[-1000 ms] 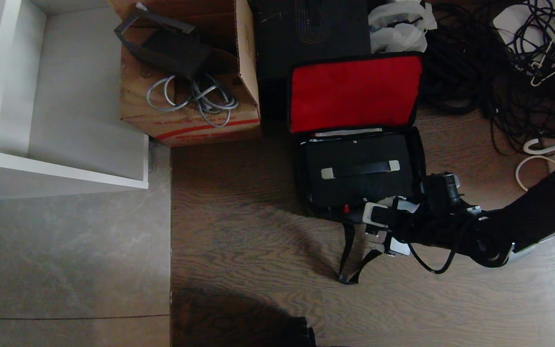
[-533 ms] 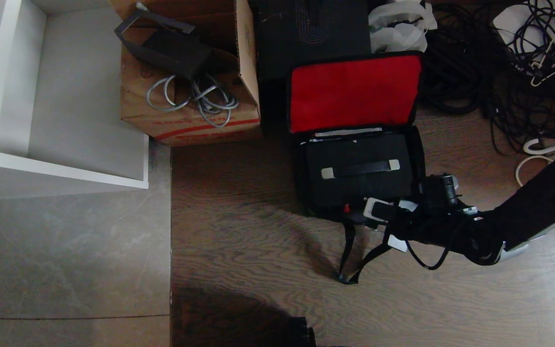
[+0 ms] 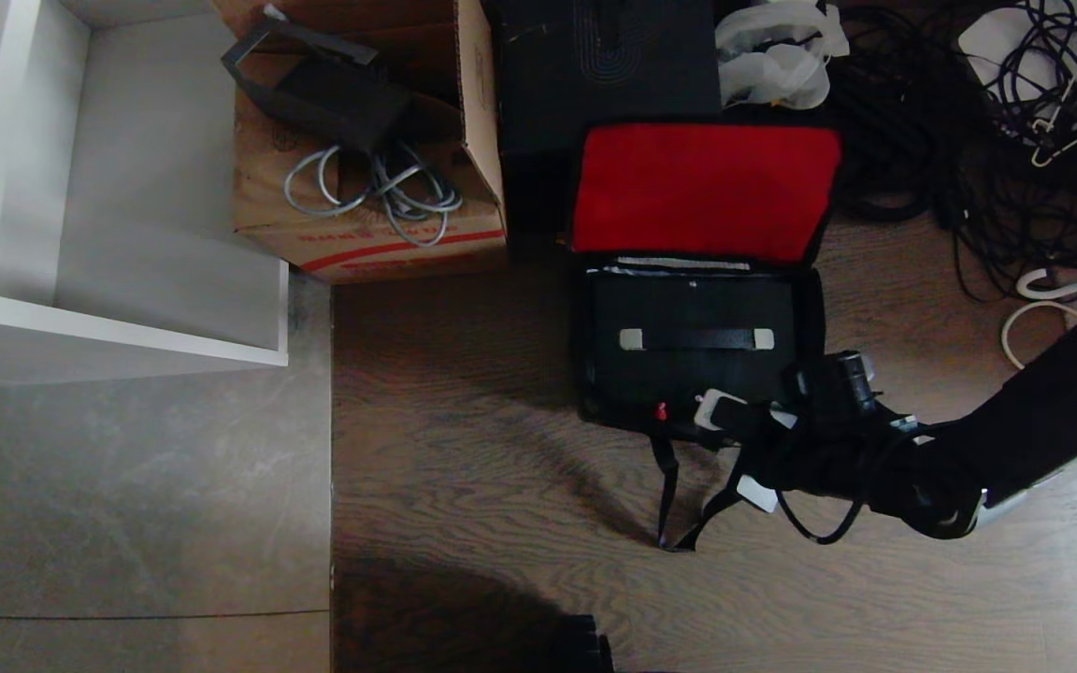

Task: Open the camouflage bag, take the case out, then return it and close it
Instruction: Grip the handle

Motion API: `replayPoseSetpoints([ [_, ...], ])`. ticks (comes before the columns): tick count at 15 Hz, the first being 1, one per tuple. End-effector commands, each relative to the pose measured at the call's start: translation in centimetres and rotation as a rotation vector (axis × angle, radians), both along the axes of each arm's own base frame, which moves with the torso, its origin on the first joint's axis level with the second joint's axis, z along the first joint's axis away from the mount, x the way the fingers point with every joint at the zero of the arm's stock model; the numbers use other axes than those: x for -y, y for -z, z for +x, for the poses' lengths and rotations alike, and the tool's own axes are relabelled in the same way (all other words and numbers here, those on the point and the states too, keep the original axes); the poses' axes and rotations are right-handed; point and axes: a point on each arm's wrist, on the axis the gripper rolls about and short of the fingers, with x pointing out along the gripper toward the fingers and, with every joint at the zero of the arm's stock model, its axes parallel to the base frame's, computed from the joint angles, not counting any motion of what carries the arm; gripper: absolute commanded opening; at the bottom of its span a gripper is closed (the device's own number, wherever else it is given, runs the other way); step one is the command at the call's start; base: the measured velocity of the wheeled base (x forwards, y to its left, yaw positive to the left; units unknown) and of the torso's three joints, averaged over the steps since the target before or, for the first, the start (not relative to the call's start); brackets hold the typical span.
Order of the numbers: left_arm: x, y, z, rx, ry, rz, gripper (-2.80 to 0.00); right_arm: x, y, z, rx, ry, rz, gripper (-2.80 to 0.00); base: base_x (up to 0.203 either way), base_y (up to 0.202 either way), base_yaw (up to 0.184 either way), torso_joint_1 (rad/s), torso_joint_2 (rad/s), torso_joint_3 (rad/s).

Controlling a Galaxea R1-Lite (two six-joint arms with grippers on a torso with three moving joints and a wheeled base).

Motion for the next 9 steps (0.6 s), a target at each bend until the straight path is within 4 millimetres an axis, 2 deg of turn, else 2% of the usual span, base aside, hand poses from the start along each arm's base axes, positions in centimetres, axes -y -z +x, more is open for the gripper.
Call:
replayPoseSetpoints([
  [1,0.0,0.3,0.1,-0.01,-0.001,-0.001,-2.8,-2.7,-0.6,-2.0,-0.075,0.066,0.091,-2.8,0.0,0.0,0.0,0.0,0.0,0.0],
  [5,0.0,0.3,0.1,-0.01,-0.001,0.001,-2.8,-5.9,-0.8,-3.5,-0.134,0.141,0.194,-2.8,0.0,0.0,0.0,0.0,0.0,0.0],
  [7,0.0,0.3,0.1,-0.01,-0.001,-0.001,-2.8,-6.3,-0.1,-3.6,-0.163,0.179,0.183,-2.8,0.0,0.0,0.0,0.0,0.0,0.0],
  [9,0.0,0.3,0.1,-0.01,-0.001,-0.001,-2.8,-6.7,-0.2,-3.7,-0.166,0.185,0.201,-2.8,0.0,0.0,0.0,0.0,0.0,0.0],
])
